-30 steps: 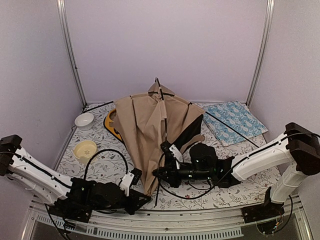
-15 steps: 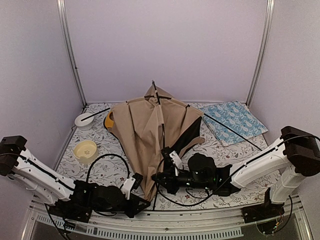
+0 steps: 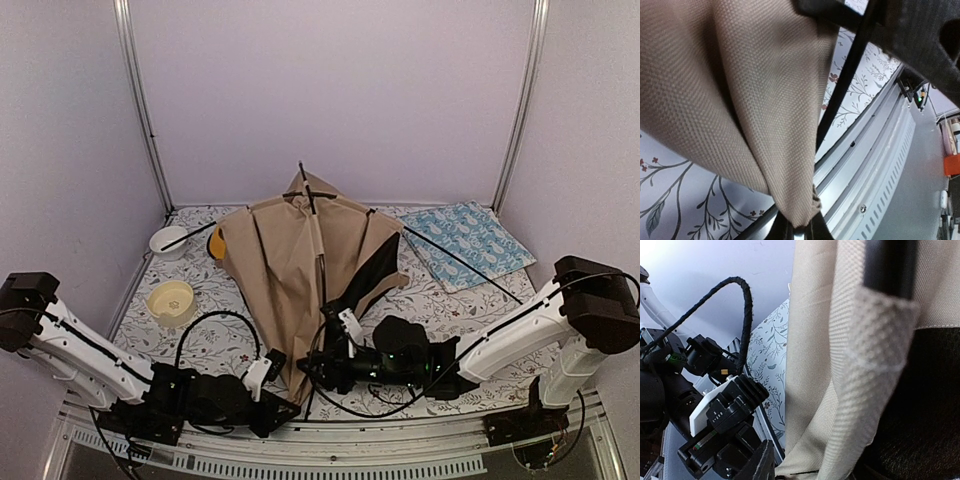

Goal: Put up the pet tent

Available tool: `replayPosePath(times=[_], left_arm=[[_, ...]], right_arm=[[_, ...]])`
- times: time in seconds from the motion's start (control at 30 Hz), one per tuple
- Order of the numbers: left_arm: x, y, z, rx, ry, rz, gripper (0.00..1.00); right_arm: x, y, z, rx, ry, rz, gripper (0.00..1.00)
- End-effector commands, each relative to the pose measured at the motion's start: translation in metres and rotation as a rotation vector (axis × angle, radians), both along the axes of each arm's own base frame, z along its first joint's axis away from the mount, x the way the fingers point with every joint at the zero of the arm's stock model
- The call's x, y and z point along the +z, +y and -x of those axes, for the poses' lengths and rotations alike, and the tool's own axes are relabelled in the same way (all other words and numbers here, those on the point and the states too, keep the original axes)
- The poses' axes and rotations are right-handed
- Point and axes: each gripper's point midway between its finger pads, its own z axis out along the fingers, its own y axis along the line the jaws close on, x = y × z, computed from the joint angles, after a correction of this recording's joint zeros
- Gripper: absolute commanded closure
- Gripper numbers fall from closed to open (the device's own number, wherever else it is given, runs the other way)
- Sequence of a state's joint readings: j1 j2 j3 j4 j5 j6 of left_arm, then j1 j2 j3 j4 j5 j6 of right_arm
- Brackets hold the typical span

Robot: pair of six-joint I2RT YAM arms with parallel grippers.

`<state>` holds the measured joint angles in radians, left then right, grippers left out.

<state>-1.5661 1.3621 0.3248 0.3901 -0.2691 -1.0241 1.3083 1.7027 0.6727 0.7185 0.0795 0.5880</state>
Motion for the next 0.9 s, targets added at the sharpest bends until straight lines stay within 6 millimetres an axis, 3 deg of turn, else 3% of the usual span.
replayPosePath(times=[0.0, 0.23, 0.37, 0.63, 0.87], left_arm=[[-0.05, 0.035, 0.064, -0.241, 0.161, -0.198, 1.0], [-0.049, 0.035, 0.063, -0.238, 0.157, -0.197, 1.0], [-0.049, 0.035, 0.063, -0.237, 0.155, -0.201, 1.0], [-0.05, 0.034, 0.064, -0.239, 0.152, -0.205, 1.0], [-0.048, 0.032, 0.063, -0.241, 0.145, -0.206, 1.0]], right_arm=[[-0.034, -0.026, -0.017, -0.113, 0.07, 0.091, 0.57], [-0.052, -0.024, 0.008, -0.051, 0.178, 0.109, 0.55], [-0.052, -0.027, 0.01, -0.053, 0.216, 0.119, 0.54], [-0.079, -0.041, 0.014, -0.1, 0.297, 0.193, 0.61], [-0.082, -0.024, 0.021, -0.056, 0.28, 0.207, 0.67]])
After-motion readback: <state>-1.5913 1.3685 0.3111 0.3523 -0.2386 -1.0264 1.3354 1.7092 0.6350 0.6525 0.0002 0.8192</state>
